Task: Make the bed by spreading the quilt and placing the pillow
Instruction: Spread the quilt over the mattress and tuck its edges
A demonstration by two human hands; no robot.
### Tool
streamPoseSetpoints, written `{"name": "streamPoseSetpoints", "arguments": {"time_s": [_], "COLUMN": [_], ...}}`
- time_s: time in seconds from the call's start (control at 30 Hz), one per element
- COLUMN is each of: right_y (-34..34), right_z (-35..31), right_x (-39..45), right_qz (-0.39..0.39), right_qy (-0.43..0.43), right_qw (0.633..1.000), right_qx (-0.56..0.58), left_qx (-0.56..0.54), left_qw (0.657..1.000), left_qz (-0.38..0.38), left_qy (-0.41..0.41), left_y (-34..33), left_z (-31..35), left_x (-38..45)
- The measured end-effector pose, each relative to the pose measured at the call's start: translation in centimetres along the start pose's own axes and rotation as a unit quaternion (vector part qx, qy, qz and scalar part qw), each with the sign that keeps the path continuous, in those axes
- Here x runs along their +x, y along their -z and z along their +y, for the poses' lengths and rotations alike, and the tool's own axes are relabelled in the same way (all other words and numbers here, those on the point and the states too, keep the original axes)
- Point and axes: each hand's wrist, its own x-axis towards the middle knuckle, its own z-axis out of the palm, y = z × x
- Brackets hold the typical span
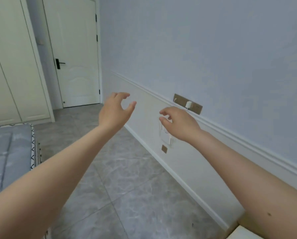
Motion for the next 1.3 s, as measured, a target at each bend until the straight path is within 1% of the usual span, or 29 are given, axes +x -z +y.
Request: {"name": "streamPoseSetpoints", "arguments": {"time_s": [0.1, 0.13, 0.27, 0.37, 0.5, 0.57, 0.63, 0.67, 0.7, 0.77, 0.83, 0.87, 0.9, 0.97, 1.0, 1.03, 1.07, 1.13, 1.2, 1.23, 1.27, 1.3], "right_y": [1.1, 1.2, -0.5, -3.4, -8.5, -11.2, -13.6, -15.4, -16.7, -20.5, -23.4, -25.5, -27.4, -30.4, -32.2, -34.1, -35.5, -38.7, -41.1, -41.6, -42.2, -42.7], "right_z": [-0.2, -0.2, -1.3, -2.8, -6.8, -9.6, -11.5, -13.2, -14.4, -18.0, -20.8, -22.5, -24.2, -26.9, -28.1, -30.2, -30.9, -34.4, -39.0, -40.9, -43.8, -45.7], "right_x": [6.7, 10.0, 21.1, 27.1, 35.6, 39.9, 42.9, 44.8, 45.9, 49.2, 51.6, 53.3, 54.8, 56.6, 57.4, 58.2, 58.7, 59.1, 58.0, 57.2, 55.7, 54.5], "right_qz": [0.017, 0.027, 0.056, 0.044, 0.005, -0.016, -0.032, -0.044, -0.056, -0.091, -0.105, -0.116, -0.133, -0.164, -0.18, -0.198, -0.21, -0.245, -0.269, -0.276, -0.283, -0.284], "right_qy": [0.039, 0.054, 0.084, 0.101, 0.158, 0.191, 0.222, 0.247, 0.268, 0.319, 0.351, 0.371, 0.39, 0.428, 0.444, 0.46, 0.462, 0.494, 0.549, 0.565, 0.593, 0.615], "right_qw": [0.998, 0.997, 0.995, 0.992, 0.983, 0.974, 0.964, 0.955, 0.946, 0.92, 0.906, 0.897, 0.89, 0.876, 0.867, 0.855, 0.853, 0.828, 0.787, 0.774, 0.75, 0.731], "right_qx": [-0.035, -0.04, 0.021, 0.056, 0.094, 0.122, 0.141, 0.159, 0.175, 0.208, 0.212, 0.212, 0.196, 0.153, 0.139, 0.132, 0.123, 0.107, 0.082, 0.074, 0.076, 0.078], "left_qx": [-0.026, -0.034, -0.044, -0.038, 0.044, 0.075, 0.105, 0.147, 0.217, 0.388, 0.452, 0.468, 0.481, 0.473, 0.442, 0.396, 0.345, 0.288, 0.273, 0.27, 0.269, 0.269], "left_qw": [0.999, 0.997, 0.992, 0.988, 0.981, 0.968, 0.958, 0.949, 0.937, 0.887, 0.858, 0.842, 0.822, 0.792, 0.782, 0.766, 0.756, 0.693, 0.605, 0.566, 0.521, 0.487], "left_qz": [0.047, 0.066, 0.113, 0.133, 0.143, 0.168, 0.169, 0.165, 0.148, 0.088, 0.046, 0.053, 0.066, 0.105, 0.147, 0.212, 0.272, 0.356, 0.421, 0.444, 0.469, 0.488], "left_qy": [-0.001, 0.001, 0.037, 0.072, 0.127, 0.169, 0.206, 0.226, 0.232, 0.233, 0.238, 0.262, 0.298, 0.373, 0.414, 0.46, 0.485, 0.556, 0.618, 0.64, 0.66, 0.672], "left_y": [-0.2, -0.2, 0.3, 0.7, 4.1, 6.4, 8.2, 9.5, 10.3, 12.3, 14.5, 15.5, 16.6, 18.3, 18.7, 19.2, 19.0, 18.9, 19.4, 19.7, 20.4, 21.2], "left_z": [-1.6, -2.8, -7.8, -12.2, -19.6, -23.6, -26.5, -28.3, -29.7, -33.2, -35.5, -37.0, -38.7, -40.9, -41.9, -42.9, -43.2, -43.7, -43.5, -43.0, -42.4, -41.8], "left_x": [6.0, 8.9, 17.2, 20.7, 24.3, 25.5, 25.4, 25.0, 24.5, 22.9, 21.0, 20.4, 19.6, 17.5, 16.1, 14.4, 12.6, 7.7, 1.4, -1.1, -4.0, -5.8]}}
